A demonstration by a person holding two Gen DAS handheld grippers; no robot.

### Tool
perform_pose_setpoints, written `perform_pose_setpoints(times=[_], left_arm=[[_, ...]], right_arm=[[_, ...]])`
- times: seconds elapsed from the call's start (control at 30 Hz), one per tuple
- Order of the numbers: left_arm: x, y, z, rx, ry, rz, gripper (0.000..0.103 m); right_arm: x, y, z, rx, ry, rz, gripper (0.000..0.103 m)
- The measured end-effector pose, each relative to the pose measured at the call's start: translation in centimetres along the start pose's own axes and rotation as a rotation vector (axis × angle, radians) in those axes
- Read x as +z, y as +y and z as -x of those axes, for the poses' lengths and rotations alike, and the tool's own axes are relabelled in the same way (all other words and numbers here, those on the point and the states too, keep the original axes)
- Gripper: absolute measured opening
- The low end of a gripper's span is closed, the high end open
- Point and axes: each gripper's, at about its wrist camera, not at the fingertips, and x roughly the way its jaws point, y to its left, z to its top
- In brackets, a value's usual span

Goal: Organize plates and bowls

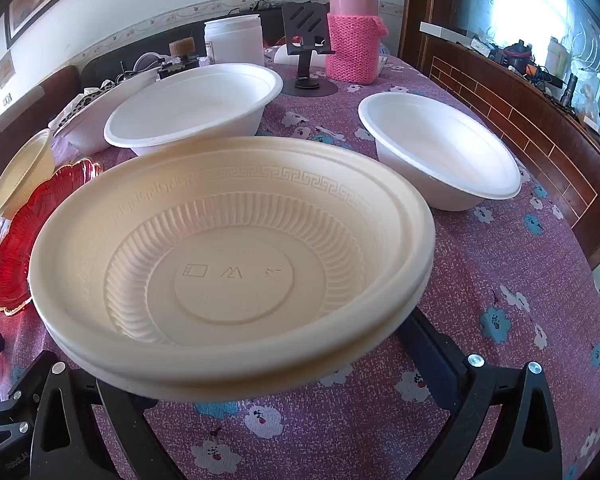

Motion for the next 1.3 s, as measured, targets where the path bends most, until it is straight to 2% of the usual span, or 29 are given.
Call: perform_pose_setpoints(times=[1.3], left_arm=[[-0.02, 0.06, -0.07, -0.002, 0.002, 0.002, 0.103]], right_arm=[[0.08, -0.05, -0.04, -0.005, 0.0, -0.001, 0.102]])
